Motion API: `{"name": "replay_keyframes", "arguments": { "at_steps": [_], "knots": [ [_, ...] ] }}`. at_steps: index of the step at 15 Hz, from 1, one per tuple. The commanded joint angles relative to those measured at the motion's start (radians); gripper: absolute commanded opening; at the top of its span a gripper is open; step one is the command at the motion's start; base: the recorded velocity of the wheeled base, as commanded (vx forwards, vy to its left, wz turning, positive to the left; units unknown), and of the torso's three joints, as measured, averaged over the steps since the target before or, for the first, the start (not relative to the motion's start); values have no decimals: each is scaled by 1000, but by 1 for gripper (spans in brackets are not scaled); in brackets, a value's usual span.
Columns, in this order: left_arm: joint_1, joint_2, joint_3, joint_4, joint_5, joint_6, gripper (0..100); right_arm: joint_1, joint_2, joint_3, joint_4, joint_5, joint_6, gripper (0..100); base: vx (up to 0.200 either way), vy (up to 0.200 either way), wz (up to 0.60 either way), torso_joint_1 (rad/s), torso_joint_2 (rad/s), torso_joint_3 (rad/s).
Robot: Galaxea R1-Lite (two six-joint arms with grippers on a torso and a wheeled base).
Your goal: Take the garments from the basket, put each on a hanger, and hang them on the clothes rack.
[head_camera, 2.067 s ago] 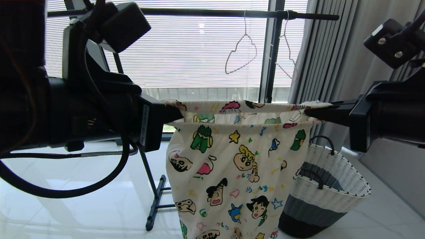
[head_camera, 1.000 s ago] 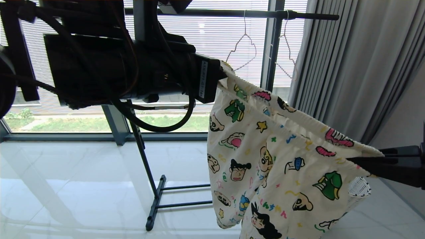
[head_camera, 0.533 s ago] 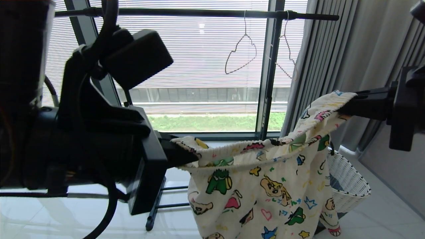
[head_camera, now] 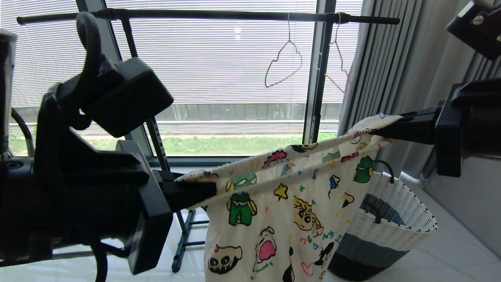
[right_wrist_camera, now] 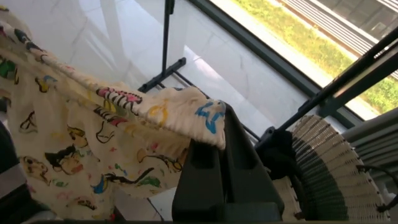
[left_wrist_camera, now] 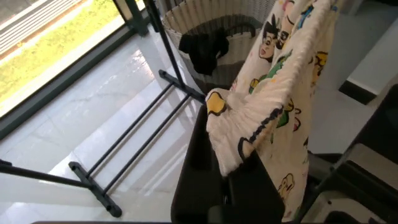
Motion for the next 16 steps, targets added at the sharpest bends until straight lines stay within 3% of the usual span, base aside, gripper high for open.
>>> {"name": "replay_keyframes", "arguments": {
  "at_steps": [1,5,6,9,12,13,14,15,16],
  "knots": [
    [36,59,-22,-50,40,-1,0,2,-44,21,32,2,0,0,0,0,0,0,0,0],
    [40,62,-28,-62,43,-4,0,5,-60,47,58,-1,0,0,0,0,0,0,0,0],
    [44,68,-30,-63,46,-4,0,10,-67,48,80,-1,0,100,0,0,0,0,0,0],
    [74,93,-30,-63,52,-1,0,16,-103,71,99,1,0,100,0,0,0,0,0,0],
    [128,114,-25,-62,123,5,0,-1,-149,133,101,-22,1,100,0,0,0,0,0,0],
    [203,106,-2,-59,153,8,0,-69,-182,185,132,-121,0,100,0,0,0,0,0,0],
    [235,103,9,-57,155,12,0,-84,-191,206,141,-153,0,100,0,0,0,0,0,0],
    [361,73,58,-57,153,35,0,-153,-228,286,147,-219,0,100,0,0,0,0,0,0],
    [441,65,93,-59,153,51,0,-202,-252,337,147,-237,-2,100,0,0,0,0,0,0]
  ]
}}
